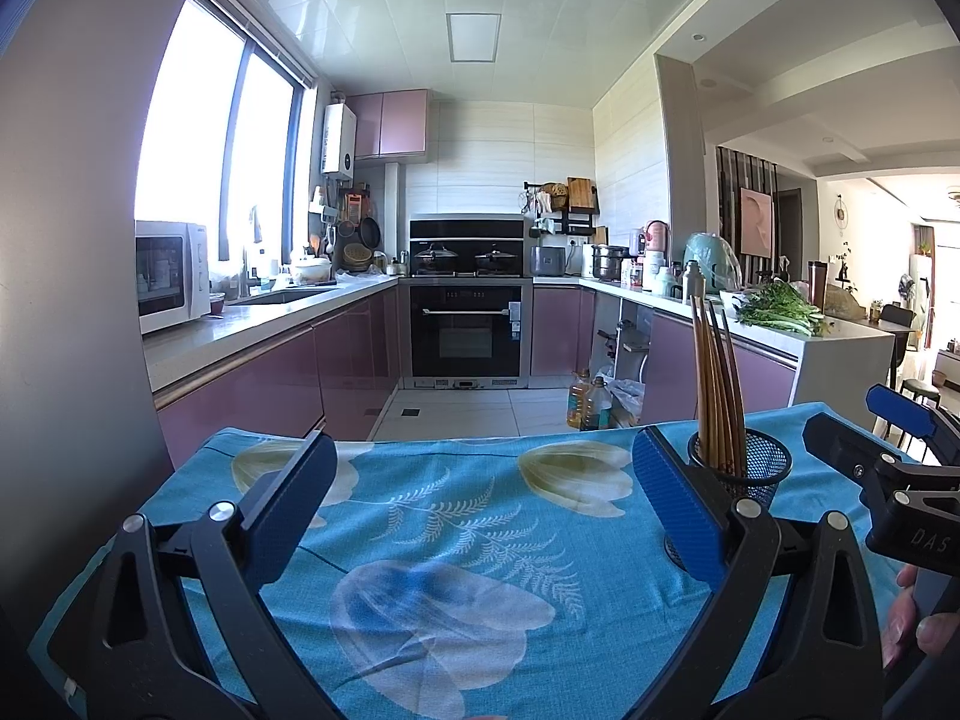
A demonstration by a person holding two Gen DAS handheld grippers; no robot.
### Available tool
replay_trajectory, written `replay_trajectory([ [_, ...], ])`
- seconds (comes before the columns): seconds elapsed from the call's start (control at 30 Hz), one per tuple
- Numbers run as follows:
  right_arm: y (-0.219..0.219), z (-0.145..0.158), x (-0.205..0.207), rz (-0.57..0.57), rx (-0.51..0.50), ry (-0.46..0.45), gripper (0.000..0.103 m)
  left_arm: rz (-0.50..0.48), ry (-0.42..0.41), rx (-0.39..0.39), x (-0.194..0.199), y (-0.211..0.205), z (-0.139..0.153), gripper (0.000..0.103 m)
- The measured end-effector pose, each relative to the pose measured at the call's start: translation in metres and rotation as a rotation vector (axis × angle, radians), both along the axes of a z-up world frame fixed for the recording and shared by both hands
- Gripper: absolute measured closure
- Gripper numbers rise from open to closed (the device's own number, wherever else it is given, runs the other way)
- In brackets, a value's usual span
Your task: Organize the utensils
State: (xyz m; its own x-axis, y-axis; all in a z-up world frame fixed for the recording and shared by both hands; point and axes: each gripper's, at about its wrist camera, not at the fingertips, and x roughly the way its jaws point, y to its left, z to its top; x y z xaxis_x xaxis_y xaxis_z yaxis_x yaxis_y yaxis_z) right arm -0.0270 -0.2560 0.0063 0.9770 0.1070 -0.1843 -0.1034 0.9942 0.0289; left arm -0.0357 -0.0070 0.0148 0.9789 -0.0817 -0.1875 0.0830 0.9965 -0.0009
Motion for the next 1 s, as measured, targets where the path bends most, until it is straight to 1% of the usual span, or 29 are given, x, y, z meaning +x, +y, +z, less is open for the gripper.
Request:
replay_trajectory([
  [1.0,0.0017,-0.002,0.0005,-0.004,0.007,0.005,0.007,0.001,0.002,0.003,0.0002,-0.0009,-0.0004,0.006],
])
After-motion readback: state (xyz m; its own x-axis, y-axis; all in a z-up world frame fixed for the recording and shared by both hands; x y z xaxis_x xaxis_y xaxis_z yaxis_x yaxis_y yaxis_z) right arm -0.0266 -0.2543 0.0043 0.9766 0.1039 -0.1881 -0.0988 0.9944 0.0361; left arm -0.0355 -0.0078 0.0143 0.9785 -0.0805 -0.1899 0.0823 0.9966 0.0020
